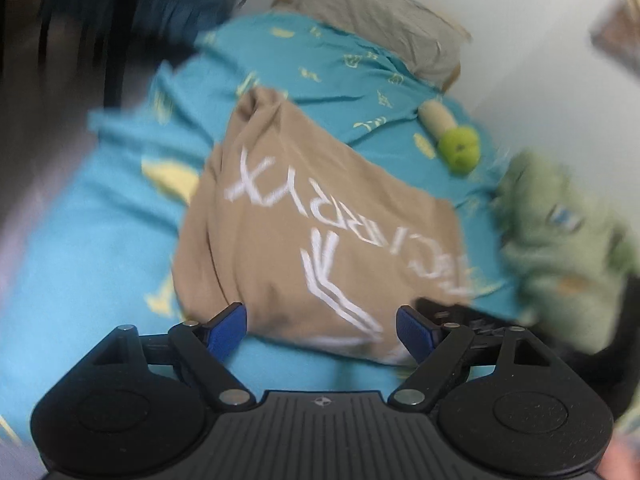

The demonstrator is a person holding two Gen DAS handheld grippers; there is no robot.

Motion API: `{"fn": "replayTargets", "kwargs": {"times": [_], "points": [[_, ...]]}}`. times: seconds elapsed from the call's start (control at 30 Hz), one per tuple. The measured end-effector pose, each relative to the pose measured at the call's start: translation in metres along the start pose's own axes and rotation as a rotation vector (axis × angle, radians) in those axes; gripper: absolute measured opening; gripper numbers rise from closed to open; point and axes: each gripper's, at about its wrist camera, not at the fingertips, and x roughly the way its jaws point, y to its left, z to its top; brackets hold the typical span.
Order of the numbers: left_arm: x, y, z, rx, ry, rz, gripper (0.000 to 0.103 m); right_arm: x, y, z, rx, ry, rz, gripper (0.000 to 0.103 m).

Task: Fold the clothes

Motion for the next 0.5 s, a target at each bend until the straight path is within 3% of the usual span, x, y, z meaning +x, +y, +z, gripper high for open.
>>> {"fn": "replayTargets", "kwargs": {"times": [0.1, 0.17, 0.3, 0.5], "points": [[0.016, 0.021, -0.001, -0.191, 0.103, -0.103, 0.083, 0.001, -0.001, 0.0, 0.017, 0.0, 0.003, 0.048], [0.022, 0.029, -0.004, -0.26, 0.139, -0.112, 0.083, 0.001, -0.002, 0.001, 0.023, 0.001, 0.002, 0.048], [0.036, 0.043, -0.005, -0.354, 0.114, -0.124, 0.084, 0.001, -0.003, 0.001, 0.034, -0.001, 0.006, 0.048], [0.047, 0.081, -0.004, -0.615, 0.014, -0.25, 0.085, 0.001, -0.005, 0.001, 0.068, -0.003, 0.011, 0.048]]}}
